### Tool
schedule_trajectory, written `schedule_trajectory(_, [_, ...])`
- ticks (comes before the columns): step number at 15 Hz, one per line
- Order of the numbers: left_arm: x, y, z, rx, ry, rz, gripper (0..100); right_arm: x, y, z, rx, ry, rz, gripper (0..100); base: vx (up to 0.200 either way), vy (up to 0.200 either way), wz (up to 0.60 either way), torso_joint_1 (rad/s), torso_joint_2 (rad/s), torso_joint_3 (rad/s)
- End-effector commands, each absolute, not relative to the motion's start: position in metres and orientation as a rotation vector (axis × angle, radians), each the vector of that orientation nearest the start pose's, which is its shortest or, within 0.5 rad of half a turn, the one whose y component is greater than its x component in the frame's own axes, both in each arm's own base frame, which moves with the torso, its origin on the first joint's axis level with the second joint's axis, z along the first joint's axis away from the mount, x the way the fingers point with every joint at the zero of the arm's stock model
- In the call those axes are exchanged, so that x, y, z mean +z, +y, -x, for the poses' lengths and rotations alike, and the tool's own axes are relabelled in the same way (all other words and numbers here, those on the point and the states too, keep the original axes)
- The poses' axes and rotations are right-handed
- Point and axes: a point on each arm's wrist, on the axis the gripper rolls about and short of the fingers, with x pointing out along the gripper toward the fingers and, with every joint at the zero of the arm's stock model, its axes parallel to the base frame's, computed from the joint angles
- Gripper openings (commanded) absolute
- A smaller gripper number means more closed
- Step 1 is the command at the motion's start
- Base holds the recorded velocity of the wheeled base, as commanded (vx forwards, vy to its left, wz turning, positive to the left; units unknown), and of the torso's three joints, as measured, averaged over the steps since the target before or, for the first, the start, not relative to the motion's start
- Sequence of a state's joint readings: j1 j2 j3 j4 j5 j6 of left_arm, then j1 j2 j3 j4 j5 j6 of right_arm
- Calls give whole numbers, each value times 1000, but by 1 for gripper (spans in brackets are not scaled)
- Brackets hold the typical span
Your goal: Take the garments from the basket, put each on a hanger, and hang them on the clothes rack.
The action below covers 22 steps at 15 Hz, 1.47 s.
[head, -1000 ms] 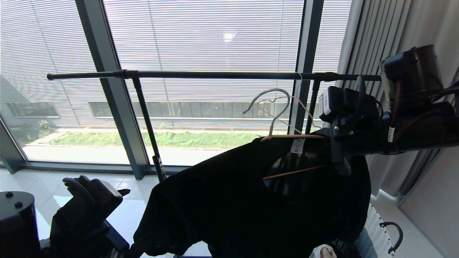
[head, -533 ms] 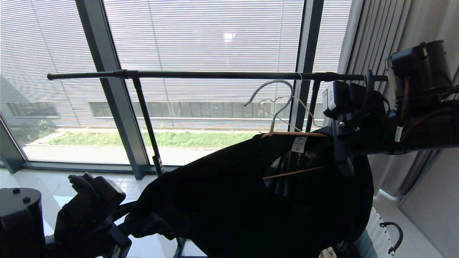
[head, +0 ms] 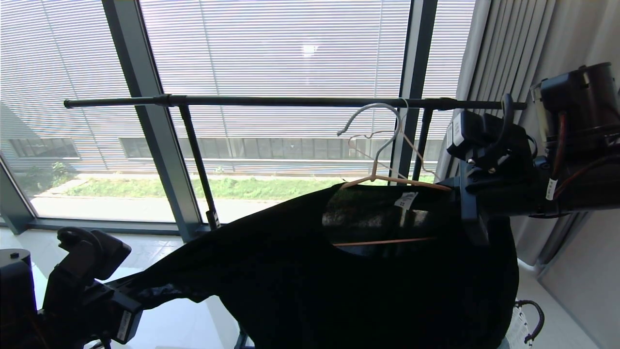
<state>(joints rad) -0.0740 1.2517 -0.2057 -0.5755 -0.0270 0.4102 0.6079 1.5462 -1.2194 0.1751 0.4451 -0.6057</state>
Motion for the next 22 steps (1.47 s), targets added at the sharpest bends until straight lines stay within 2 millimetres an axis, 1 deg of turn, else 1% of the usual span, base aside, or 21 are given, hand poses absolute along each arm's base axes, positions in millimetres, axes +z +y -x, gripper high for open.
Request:
schedule_trajectory(1, [127, -14, -151, -204, 434, -419, 0, 268, 162, -215, 1158, 192, 579, 0, 0, 0, 0, 0, 0, 0])
schedule_trajectory(2, [130, -17, -151, -222, 416, -423, 100, 268, 161, -215, 1155, 195, 579, 0, 0, 0, 0, 0, 0, 0])
schedule_trajectory(4, [134, -18, -150, -225, 389, -418, 100, 265, 160, -213, 1147, 230, 546, 0, 0, 0, 0, 0, 0, 0])
schedule_trajectory(6, [143, -17, -146, -206, 343, -383, 100, 261, 155, -207, 1097, 315, 456, 0, 0, 0, 0, 0, 0, 0])
schedule_trajectory(8, [157, -17, -145, -160, 285, -348, 100, 251, 152, -204, 906, 452, 355, 0, 0, 0, 0, 0, 0, 0])
schedule_trajectory(10, [167, -14, -150, -27, 266, -361, 100, 242, 153, -206, 717, 558, 233, 0, 0, 0, 0, 0, 0, 0])
schedule_trajectory(12, [172, -13, -154, 24, 258, -367, 100, 230, 158, -215, 531, 638, 153, 0, 0, 0, 0, 0, 0, 0])
schedule_trajectory(14, [173, -13, -154, 31, 259, -370, 100, 224, 165, -227, 422, 632, 66, 0, 0, 0, 0, 0, 0, 0])
schedule_trajectory(16, [173, -14, -154, 27, 257, -376, 100, 227, 169, -234, 423, 575, 29, 0, 0, 0, 0, 0, 0, 0])
schedule_trajectory(17, [173, -14, -154, 24, 258, -380, 100, 232, 170, -237, 420, 556, 20, 0, 0, 0, 0, 0, 0, 0])
schedule_trajectory(20, [171, -17, -154, 2, 263, -385, 100, 250, 175, -250, 427, 487, -14, 0, 200, 0, 0, -9, 4, 2])
schedule_trajectory(22, [170, -19, -153, -10, 262, -387, 100, 257, 180, -256, 444, 459, -27, 0, 200, 0, 0, 2, 5, 0])
